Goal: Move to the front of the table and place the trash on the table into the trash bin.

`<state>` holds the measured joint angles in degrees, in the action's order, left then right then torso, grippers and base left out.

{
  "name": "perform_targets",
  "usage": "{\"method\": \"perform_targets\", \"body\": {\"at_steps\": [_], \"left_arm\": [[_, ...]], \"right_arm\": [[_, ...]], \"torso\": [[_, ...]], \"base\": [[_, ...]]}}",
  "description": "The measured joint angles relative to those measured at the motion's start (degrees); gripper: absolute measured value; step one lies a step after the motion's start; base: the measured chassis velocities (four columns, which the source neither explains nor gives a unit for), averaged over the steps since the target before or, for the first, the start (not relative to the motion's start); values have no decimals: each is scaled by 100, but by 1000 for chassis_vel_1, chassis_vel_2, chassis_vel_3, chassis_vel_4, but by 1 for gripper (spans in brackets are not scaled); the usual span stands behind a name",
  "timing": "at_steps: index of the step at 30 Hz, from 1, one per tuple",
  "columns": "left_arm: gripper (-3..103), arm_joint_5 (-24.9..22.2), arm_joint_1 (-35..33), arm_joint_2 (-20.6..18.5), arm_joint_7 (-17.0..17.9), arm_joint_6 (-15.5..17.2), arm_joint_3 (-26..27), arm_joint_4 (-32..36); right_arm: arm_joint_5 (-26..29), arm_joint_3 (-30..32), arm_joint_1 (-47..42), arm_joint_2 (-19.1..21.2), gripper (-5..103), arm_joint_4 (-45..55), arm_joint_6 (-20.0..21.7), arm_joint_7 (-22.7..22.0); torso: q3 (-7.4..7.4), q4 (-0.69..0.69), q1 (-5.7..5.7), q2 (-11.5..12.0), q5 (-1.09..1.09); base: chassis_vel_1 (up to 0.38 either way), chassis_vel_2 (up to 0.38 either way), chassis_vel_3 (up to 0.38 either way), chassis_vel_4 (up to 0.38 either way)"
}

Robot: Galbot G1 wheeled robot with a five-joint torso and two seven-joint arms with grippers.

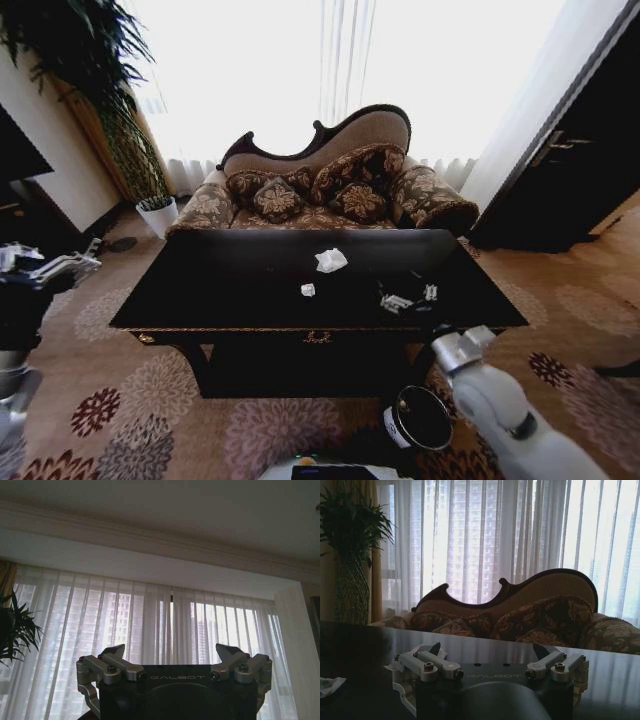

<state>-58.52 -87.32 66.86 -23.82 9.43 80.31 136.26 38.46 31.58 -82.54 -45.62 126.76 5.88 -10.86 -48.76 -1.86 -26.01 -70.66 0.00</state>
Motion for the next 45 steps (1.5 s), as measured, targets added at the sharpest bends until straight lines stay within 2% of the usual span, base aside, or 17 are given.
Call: {"method": "perform_targets", "body": {"at_steps": [1,4,6,10,12,14,16,19,21,25,27,29,36,39,45], "left_arm": [[100,0,0,0,0,0,0,0],[100,66,-15,17,-13,0,-42,17],[100,105,-16,35,-22,-1,-85,24],[100,356,-17,180,-42,-6,-378,98],[100,397,-21,197,-43,-12,-414,105],[100,552,-32,266,-58,-40,-517,113],[100,577,-33,282,-59,-45,-532,113],[100,660,-31,338,-65,-54,-582,113],[100,664,-24,337,-65,-53,-587,112],[100,691,13,324,-61,-39,-586,66],[100,692,15,330,-59,-39,-583,61],[100,691,6,384,-55,-38,-556,52],[100,723,-16,470,-51,-37,-532,58],[100,726,-23,480,-51,-38,-513,70],[100,735,-26,469,-48,-38,-466,62]], "right_arm": [[0,0,0,0,100,0,0,0],[598,-91,302,486,100,-88,72,-93],[704,-181,444,579,100,-108,108,-147],[561,-857,1688,1012,100,-510,183,-188],[556,-974,1892,1087,100,-580,194,-180],[670,-1528,2572,1267,100,-803,279,-171],[691,-1678,2721,1272,100,-852,299,-170],[633,-2624,3613,1072,100,-1166,373,-94],[593,-2812,3813,1001,100,-1239,389,-85],[368,-3780,4731,718,100,-1721,398,-33],[352,-3895,4825,689,100,-1788,388,-22],[319,-4443,5239,534,100,-2132,331,69],[233,-5264,5872,329,100,-2561,352,298],[247,-5375,6026,341,100,-2604,412,407],[657,-5438,6237,508,100,-2602,645,671]], "torso": [[0,0,0,0,0],[0,-2,0,0,1],[0,-2,0,0,0],[0,1,0,0,-1],[0,1,0,0,-1],[0,-1,-1,0,-1],[0,-1,-1,1,-1],[0,-1,0,0,-1],[0,0,0,1,0],[0,0,-1,1,-1],[0,0,-1,1,-2],[0,0,-1,1,-1],[0,0,-1,1,-1],[0,0,-1,1,-1],[1,-1,1,0,-2]], "base": [[0,0,0,0],[0,0,0,0],[0,0,0,0],[0,0,0,0],[0,0,0,0],[0,0,0,0],[0,0,0,0],[0,0,0,0],[0,0,0,0],[0,0,0,0],[0,0,0,0],[0,0,0,0],[0,0,0,0],[0,0,0,0],[0,0,0,0]]}}
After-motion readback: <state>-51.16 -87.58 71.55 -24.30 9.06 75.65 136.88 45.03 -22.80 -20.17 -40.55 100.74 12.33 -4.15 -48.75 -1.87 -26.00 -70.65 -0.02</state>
